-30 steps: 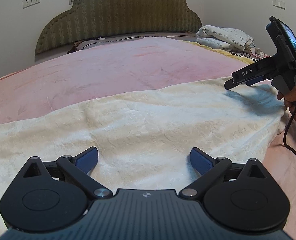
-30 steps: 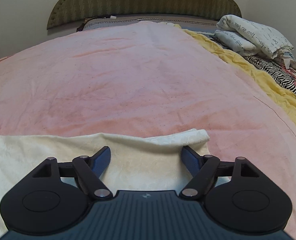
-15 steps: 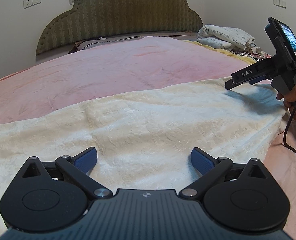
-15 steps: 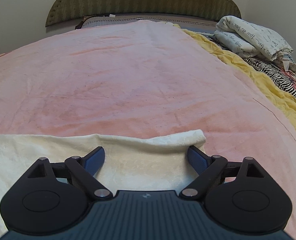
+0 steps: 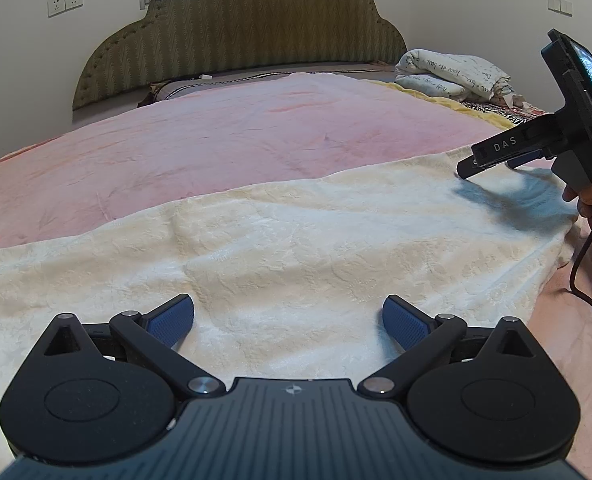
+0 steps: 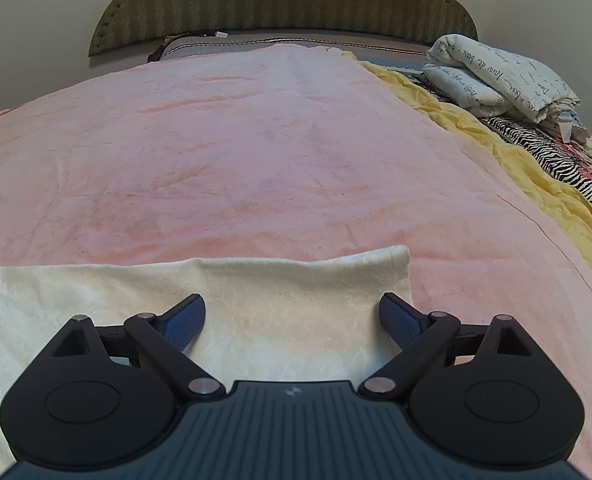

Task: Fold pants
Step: 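Smooth the folded cream pants flat with the right tool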

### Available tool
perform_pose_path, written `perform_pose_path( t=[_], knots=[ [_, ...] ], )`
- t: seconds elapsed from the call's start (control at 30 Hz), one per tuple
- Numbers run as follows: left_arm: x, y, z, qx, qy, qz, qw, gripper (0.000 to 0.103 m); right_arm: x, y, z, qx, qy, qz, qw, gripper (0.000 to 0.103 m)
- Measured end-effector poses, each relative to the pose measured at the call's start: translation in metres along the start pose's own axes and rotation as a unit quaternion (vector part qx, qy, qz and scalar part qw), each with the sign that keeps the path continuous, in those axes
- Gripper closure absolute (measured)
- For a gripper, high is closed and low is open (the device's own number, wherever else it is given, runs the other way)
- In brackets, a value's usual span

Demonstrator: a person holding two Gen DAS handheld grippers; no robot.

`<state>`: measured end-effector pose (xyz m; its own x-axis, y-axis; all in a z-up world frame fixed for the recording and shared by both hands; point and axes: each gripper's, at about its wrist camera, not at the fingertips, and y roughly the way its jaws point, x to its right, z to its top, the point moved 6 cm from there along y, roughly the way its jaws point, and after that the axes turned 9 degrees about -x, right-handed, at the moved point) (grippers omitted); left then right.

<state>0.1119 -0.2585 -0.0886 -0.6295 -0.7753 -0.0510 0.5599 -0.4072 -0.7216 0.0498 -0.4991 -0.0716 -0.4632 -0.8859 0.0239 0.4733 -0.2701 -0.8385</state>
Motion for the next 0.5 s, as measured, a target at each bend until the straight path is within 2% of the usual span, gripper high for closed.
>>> perform_pose_path(
  t=[0.23,0.5],
  knots=[
    [0.0,0.0,0.0,0.0,0.0,0.0,1.0,0.0,-0.008,-0.017,-0.007,0.015,-0.013,0.001,1.0,0.008],
    [0.0,0.0,0.0,0.0,0.0,0.0,1.0,0.0,-0.038,-0.04,-0.03,0.023,-0.057,0.045,0.997,0.008]
  ],
)
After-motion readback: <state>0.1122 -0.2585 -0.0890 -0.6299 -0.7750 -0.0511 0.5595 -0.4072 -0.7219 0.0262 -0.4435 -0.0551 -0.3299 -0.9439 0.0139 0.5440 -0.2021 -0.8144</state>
